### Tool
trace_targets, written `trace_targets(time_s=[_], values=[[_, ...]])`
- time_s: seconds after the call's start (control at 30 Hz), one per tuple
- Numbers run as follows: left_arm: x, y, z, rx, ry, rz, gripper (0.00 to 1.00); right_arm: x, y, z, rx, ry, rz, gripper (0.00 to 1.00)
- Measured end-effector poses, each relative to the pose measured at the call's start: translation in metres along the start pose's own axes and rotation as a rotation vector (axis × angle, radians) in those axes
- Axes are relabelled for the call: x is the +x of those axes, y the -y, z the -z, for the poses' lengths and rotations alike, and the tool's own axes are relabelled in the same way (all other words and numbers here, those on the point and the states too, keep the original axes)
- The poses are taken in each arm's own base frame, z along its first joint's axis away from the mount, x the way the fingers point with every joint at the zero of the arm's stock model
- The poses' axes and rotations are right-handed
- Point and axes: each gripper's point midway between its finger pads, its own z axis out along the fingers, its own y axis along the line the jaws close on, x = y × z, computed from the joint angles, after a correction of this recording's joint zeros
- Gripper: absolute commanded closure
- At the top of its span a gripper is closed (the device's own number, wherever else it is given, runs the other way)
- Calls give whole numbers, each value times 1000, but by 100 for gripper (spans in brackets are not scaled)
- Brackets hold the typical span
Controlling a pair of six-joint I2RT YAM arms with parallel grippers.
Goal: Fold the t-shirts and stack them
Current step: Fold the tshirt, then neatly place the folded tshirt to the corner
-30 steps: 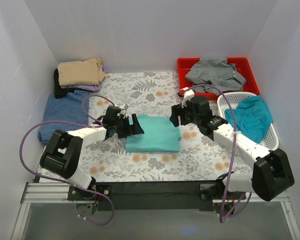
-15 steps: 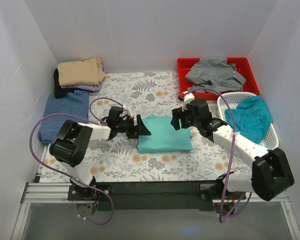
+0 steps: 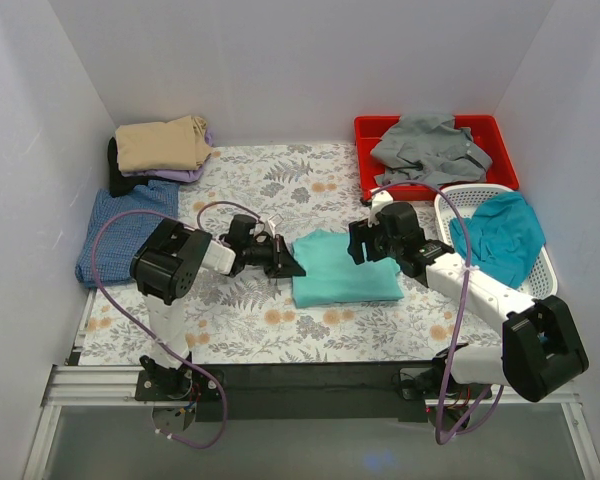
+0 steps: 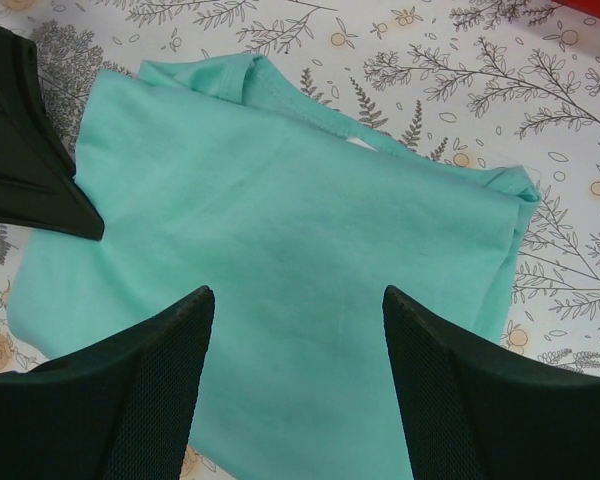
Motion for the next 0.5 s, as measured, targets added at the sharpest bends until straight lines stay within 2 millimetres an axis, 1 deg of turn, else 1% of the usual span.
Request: trace_targets(time_s=[0.1,0.3,0.5], values=[[-5,2,-3,4,0,-3,100,0,3,0,12,1,-3,26],[-23,5,-7,-27,21,-34,100,2,5,-2,23,-7,-3,26],[-42,15,-2,-83,57,-84,100,5,6,-4,25,-18,-7,26]])
